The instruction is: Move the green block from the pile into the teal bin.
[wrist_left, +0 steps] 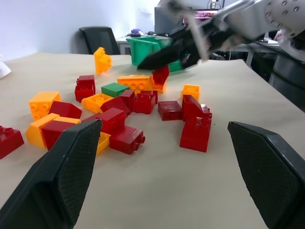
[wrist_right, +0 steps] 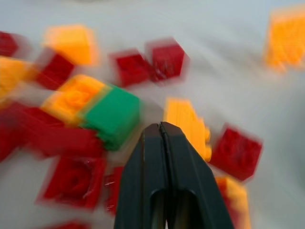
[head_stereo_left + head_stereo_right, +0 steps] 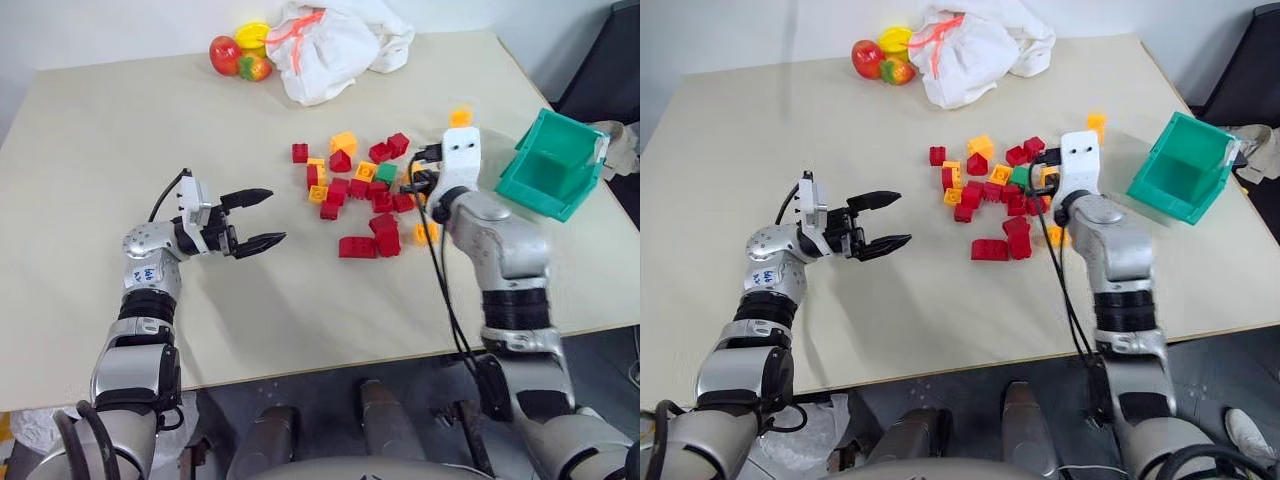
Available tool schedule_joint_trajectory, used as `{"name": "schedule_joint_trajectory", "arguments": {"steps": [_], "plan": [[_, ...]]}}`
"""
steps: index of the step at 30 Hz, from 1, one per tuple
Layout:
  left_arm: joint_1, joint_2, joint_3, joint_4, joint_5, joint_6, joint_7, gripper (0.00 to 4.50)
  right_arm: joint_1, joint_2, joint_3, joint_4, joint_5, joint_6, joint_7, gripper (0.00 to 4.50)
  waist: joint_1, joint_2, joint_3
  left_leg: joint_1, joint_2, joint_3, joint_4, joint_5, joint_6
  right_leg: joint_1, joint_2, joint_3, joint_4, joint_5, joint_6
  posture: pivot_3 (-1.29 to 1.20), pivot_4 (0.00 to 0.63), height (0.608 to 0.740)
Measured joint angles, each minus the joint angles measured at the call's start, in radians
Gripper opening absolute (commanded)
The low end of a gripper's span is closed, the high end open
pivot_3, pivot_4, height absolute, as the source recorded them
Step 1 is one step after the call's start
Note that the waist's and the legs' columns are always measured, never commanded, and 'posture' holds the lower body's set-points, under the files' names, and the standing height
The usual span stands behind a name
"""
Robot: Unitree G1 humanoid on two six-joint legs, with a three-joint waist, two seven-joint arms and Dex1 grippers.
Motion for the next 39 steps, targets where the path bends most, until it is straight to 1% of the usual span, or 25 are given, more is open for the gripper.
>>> {"name": "schedule_joint_trajectory", "arguments": {"steps": [2, 4, 6, 11, 13, 14, 17, 19, 23, 25, 28, 29, 33, 37, 39], "plan": [[0.005, -0.001, -0.001, -0.003, 0.000, 0.000, -0.001, 4.50, 0.042, -0.140, -0.015, -0.103, 0.045, 0.001, 0.133, 0.61, 0.008, 0.000, 0.000, 0.000, 0.000, 0.000, 0.000, 0.000, 0.001, 0.000, 0.000, -0.001, -0.001, 0.000, 0.000, 0.00, 0.150, 0.740], [0.011, -0.003, -0.003, -0.014, 0.001, 0.000, -0.004, 4.50, 0.127, -0.269, -0.063, -0.184, 0.098, 0.014, 0.255, 1.22, 0.022, -0.001, 0.000, -0.001, 0.000, 0.000, 0.000, -0.001, 0.001, 0.001, 0.000, -0.001, -0.003, 0.000, 0.000, 0.00, 0.150, 0.740], [0.018, 0.002, -0.001, -0.021, 0.001, 0.000, -0.009, 4.50, 0.215, -0.360, -0.123, -0.220, 0.142, 0.035, 0.346, 1.96, 0.030, -0.001, 0.000, -0.001, 0.000, 0.002, 0.000, -0.001, 0.001, 0.001, 0.000, -0.001, -0.003, 0.001, 0.001, 0.00, 0.150, 0.740], [0.021, 0.008, -0.001, -0.024, 0.002, -0.002, -0.015, 4.50, 0.347, -0.522, -0.264, -0.273, 0.218, 0.068, 0.492, 3.67, 0.035, -0.001, 0.000, 0.000, 0.001, 0.006, 0.002, -0.001, 0.002, 0.002, 0.000, 0.001, -0.004, 0.003, 0.001, 0.00, 0.150, 0.740], [0.020, 0.010, -0.001, -0.023, 0.002, -0.005, -0.019, 4.50, 0.360, -0.555, -0.285, -0.273, 0.226, 0.069, 0.522, 4.34, 0.034, -0.002, 0.001, 0.000, 0.001, 0.007, 0.004, -0.001, 0.002, 0.002, 0.000, 0.001, -0.007, 0.003, 0.001, 0.00, 0.150, 0.740], [0.020, 0.011, -0.001, -0.023, 0.002, -0.007, -0.019, 4.50, 0.361, -0.566, -0.285, -0.272, 0.226, 0.068, 0.531, 4.46, 0.034, -0.002, 0.001, 0.000, 0.002, 0.008, 0.004, -0.001, 0.002, 0.002, 0.000, 0.002, -0.008, 0.004, 0.001, 0.00, 0.150, 0.740], [0.019, 0.013, -0.001, -0.022, 0.004, -0.010, -0.020, 4.50, 0.312, -0.570, -0.233, -0.254, 0.225, 0.064, 0.551, 4.46, 0.032, -0.002, 0.001, 0.000, 0.002, 0.010, 0.007, -0.001, 0.002, 0.002, 0.001, 0.003, -0.008, 0.006, 0.001, 0.00, 0.150, 0.740], [0.019, 0.012, -0.001, -0.020, 0.007, -0.011, -0.019, 4.50, 0.227, -0.558, -0.146, -0.205, 0.206, 0.047, 0.553, 4.46, 0.030, -0.002, 0.001, 0.000, 0.002, 0.011, 0.009, -0.002, 0.002, 0.003, 0.001, 0.004, -0.008, 0.008, 0.001, 0.00, 0.150, 0.740], [0.019, -0.001, -0.007, -0.023, 0.010, -0.012, -0.017, 4.50, 0.032, -0.469, 0.041, -0.035, 0.095, -0.015, 0.520, 4.46, 0.032, -0.002, 0.001, 0.000, 0.002, 0.013, 0.012, -0.002, 0.003, 0.003, 0.001, 0.004, -0.008, 0.009, 0.001, 0.00, 0.150, 0.740], [0.024, -0.001, -0.006, -0.027, 0.010, -0.011, -0.016, 4.50, -0.106, -0.376, 0.132, 0.148, 0.019, -0.062, 0.499, 4.46, 0.026, -0.003, 0.001, 0.000, 0.002, 0.014, 0.012, -0.002, 0.003, 0.002, 0.001, 0.005, -0.008, 0.010, 0.002, 0.00, 0.150, 0.740], [0.029, -0.008, -0.010, -0.047, 0.009, -0.009, -0.008, 4.50, -0.295, -0.231, 0.221, 0.463, -0.088, -0.170, 0.466, 4.46, 0.024, -0.002, 0.002, 0.000, 0.003, 0.017, 0.011, -0.002, 0.003, 0.000, 0.002, 0.006, -0.008, 0.011, 0.001, 0.00, 0.150, 0.740], [0.035, -0.007, -0.009, -0.060, 0.008, -0.007, -0.003, 4.50, -0.358, -0.175, 0.232, 0.593, -0.117, -0.220, 0.454, 4.46, 0.024, -0.002, 0.002, 0.000, 0.004, 0.017, 0.009, -0.002, 0.003, 0.000, 0.002, 0.006, -0.007, 0.011, 0.001, 0.00, 0.150, 0.740], [0.068, -0.004, -0.006, -0.109, 0.003, 0.002, 0.010, 4.50, -0.486, -0.060, 0.246, 0.921, -0.190, -0.376, 0.434, 4.46, 0.025, -0.002, 0.002, -0.002, 0.004, 0.015, 0.007, -0.002, 0.004, -0.001, 0.002, 0.003, -0.008, 0.011, 0.001, 0.00, 0.150, 0.740], [0.106, -0.002, -0.002, -0.149, -0.001, 0.015, 0.036, 4.50, -0.550, -0.005, 0.250, 1.144, -0.251, -0.478, 0.427, 4.46, 0.021, -0.002, 0.002, -0.006, 0.002, 0.013, 0.011, -0.004, 0.007, -0.002, 0.000, -0.001, -0.009, 0.011, 0.001, 0.00, 0.150, 0.740], [0.124, -0.002, 0.000, -0.172, -0.002, 0.023, 0.048, 4.50, -0.585, 0.022, 0.245, 1.216, -0.273, -0.524, 0.409, 4.46, 0.013, -0.001, 0.002, -0.006, 0.002, 0.013, 0.012, -0.005, 0.007, -0.003, 0.000, -0.001, -0.009, 0.011, 0.001, 0.00, 0.150, 0.740]]}}
